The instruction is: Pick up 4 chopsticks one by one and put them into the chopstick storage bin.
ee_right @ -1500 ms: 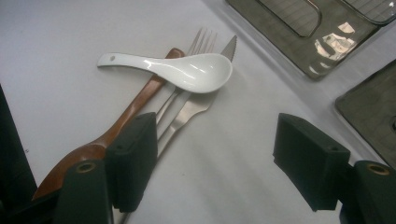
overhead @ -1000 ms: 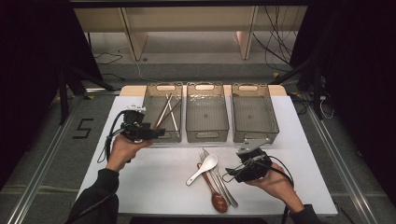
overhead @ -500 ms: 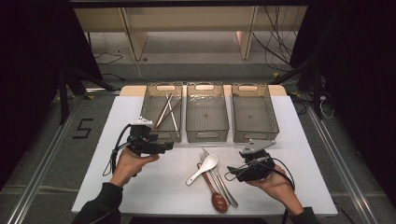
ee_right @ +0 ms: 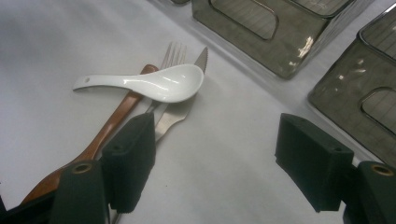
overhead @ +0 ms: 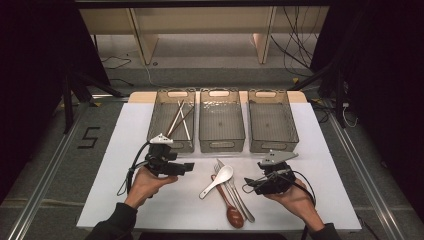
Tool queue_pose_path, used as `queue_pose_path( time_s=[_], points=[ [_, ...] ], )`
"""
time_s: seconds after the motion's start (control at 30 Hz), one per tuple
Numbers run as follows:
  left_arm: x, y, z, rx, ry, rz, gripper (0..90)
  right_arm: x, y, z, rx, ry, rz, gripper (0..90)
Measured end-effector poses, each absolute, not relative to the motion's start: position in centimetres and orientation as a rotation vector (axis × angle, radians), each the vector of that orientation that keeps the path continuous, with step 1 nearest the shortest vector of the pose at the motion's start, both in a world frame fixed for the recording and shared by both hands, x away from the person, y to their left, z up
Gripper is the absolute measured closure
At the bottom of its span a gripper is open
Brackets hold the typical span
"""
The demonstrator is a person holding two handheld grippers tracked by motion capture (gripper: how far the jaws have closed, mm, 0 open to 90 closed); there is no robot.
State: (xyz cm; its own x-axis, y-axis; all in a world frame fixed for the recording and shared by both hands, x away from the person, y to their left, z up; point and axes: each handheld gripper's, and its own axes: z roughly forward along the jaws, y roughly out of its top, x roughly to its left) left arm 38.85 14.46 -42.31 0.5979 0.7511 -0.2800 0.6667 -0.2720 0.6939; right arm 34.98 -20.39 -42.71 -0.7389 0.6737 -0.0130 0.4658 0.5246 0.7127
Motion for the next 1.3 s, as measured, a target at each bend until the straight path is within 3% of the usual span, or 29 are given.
queue_pose_path(
  time_s=[1.3],
  points=[
    [36.8,9.8,-44.3,2.128,1.031,0.088,18.6,34.6,-21.2,-43.0,0.986,2.458,1.022,28.7]
  ],
)
